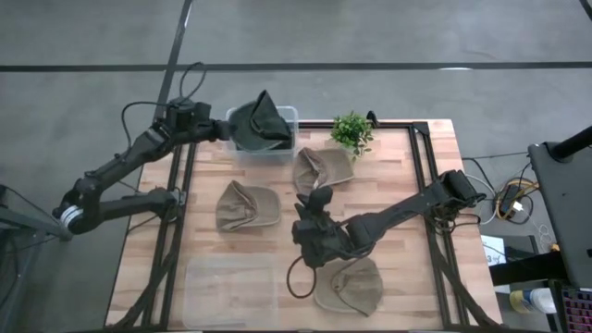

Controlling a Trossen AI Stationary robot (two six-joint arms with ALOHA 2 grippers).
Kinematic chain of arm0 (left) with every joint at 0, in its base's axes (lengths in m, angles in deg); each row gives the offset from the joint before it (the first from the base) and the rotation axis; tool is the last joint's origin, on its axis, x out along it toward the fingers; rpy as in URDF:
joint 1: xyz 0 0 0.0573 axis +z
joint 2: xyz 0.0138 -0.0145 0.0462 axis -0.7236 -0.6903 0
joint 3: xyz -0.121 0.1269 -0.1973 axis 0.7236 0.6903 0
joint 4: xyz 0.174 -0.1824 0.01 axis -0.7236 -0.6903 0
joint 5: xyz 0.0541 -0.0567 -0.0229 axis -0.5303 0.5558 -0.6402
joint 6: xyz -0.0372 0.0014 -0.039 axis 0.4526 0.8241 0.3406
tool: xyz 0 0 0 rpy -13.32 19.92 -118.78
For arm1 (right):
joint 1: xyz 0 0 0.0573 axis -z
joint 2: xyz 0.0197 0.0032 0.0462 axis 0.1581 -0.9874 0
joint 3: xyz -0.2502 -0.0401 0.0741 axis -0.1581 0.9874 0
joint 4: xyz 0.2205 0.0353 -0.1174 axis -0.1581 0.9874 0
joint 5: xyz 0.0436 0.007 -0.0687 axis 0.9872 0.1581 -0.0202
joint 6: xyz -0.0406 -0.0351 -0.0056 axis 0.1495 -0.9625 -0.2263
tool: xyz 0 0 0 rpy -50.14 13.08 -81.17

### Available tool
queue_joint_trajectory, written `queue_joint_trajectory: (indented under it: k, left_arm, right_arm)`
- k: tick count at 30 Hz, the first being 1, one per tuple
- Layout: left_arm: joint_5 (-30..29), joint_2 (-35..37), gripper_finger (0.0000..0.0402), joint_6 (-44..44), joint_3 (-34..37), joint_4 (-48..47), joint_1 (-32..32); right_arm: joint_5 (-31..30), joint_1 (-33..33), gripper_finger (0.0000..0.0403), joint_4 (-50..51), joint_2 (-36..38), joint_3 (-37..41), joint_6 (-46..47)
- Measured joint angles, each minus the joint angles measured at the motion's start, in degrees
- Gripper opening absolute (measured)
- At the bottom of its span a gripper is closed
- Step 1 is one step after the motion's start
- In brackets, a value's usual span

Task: Pick & Place hat
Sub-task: Put the gray cap in the top transparent bin

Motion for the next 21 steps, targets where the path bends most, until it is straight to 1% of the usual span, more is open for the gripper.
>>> queue_joint_trajectory:
  k: [5,10,14,17,21]
  left_arm:
    - [0.12,-2.80,0.0003,-0.26,0.02,0.38,0.00]
    - [0.01,-5.53,0.0011,-3.85,0.02,1.14,0.15]
    - [-1.07,-7.73,0.0013,-4.24,0.02,1.30,0.15]
    - [-3.79,-9.18,0.0014,-3.70,0.02,1.32,0.15]
    - [-7.05,-10.23,0.0023,-7.48,0.00,1.74,0.15]
  right_arm:
    - [0.03,0.00,0.0143,-0.02,0.00,0.02,1.12]
    - [0.04,0.00,0.0148,0.00,0.00,0.15,1.53]
    - [0.17,0.00,0.0150,-0.05,0.00,0.36,1.55]
    - [0.20,0.00,0.0148,-0.02,0.00,0.57,1.72]
    - [0.18,0.00,0.0144,-0.02,0.00,1.15,3.05]
